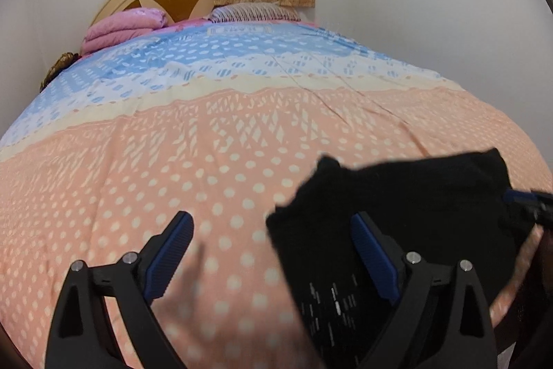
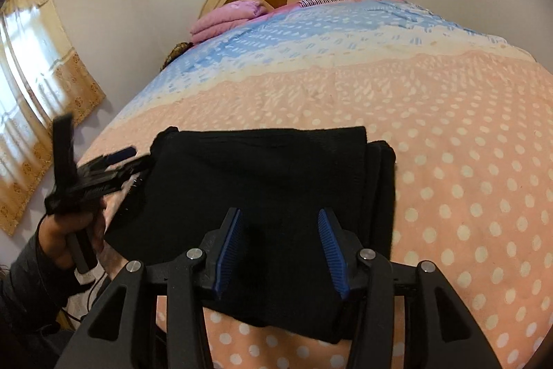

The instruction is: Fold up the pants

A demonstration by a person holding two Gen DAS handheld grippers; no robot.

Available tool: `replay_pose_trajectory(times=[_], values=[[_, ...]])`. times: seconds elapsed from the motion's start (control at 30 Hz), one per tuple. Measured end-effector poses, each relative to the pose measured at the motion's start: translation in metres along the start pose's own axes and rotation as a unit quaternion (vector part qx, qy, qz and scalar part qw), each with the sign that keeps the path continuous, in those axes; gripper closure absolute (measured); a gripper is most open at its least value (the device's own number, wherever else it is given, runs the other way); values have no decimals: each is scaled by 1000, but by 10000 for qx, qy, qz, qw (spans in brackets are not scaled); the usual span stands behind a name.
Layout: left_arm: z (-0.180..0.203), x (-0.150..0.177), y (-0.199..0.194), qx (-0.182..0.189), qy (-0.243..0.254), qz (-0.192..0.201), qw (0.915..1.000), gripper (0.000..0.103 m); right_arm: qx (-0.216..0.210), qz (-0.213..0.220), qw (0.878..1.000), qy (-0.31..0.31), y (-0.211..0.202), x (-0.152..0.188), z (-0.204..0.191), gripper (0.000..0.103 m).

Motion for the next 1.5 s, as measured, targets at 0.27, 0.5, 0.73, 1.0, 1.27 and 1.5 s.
replay_pose_trajectory(times=[0.27,0.5,0.73,1.0,1.27,1.5], values=[[22,46,-30,297,371,-104,9988,0,-283,-87,9987,-427,-2,9,-26,55],[18,55,-6,295,167,-382,9987,0,-173,-211,9987,-425,11,22,-20,55],[19,55,-12,272,170,-355,9989,0,-217,-187,9987,-415,7,23,-21,55],[14,36,-51,309,126,216,9992,0,-361,515,9980,-18,-30,8,-3,53],[5,24,-22,312,-74,57,9995,0,-161,441,9976,500,-21,9,22,47],[16,25,19,741,-204,-271,9967,0,-266,336,9961,767,4,14,37,44]])
Point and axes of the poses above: each gripper's, at about its wrist camera, not at the fingertips, and y roughly the way its jaws point, z to its right, x to its underside, the point moved 3 cm from there along y, roughly the way its jaws point, and after that the axes turned 4 degrees about -z, right-handed, at the moved point
